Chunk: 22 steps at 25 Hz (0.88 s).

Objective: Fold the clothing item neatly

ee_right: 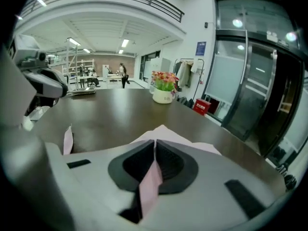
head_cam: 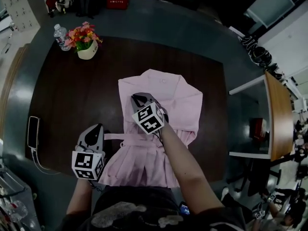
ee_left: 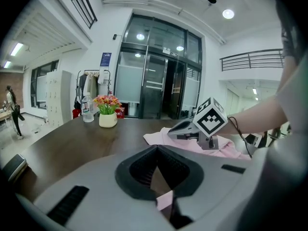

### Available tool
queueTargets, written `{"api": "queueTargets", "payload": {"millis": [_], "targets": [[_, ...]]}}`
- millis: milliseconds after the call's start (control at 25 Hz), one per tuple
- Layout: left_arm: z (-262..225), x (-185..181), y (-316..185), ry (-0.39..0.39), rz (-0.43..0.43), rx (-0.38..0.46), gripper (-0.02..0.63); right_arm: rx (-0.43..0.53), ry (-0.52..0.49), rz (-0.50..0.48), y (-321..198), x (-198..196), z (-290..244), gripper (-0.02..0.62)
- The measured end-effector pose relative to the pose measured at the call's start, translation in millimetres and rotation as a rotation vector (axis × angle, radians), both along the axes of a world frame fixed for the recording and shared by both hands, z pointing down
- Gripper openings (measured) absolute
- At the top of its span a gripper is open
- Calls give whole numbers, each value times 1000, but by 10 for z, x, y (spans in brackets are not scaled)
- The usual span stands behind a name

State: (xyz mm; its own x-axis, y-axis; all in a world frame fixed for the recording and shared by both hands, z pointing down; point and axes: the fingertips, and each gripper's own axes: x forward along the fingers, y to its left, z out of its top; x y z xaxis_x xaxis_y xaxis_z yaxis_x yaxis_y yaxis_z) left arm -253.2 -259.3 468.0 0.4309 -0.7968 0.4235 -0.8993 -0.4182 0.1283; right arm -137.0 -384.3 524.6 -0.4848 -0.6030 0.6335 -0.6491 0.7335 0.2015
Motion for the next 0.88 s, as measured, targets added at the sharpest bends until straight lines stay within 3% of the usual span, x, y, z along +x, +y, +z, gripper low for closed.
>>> {"api": "queueTargets", "payload": {"millis": [240,520,680,880], "targets": [[44,-62,34,-4,5,-12,11,63,28,-28,-41,-157,137,9],[37,-42,83,2,35,-6,11,143,-102,116,116,12,-277,77],[47,97,146,17,86,-3,11,215,-217,277,484,447,-637,76],[90,425,269,35,195,43,11,251,-201,445,1208,1191,-576,75]]}}
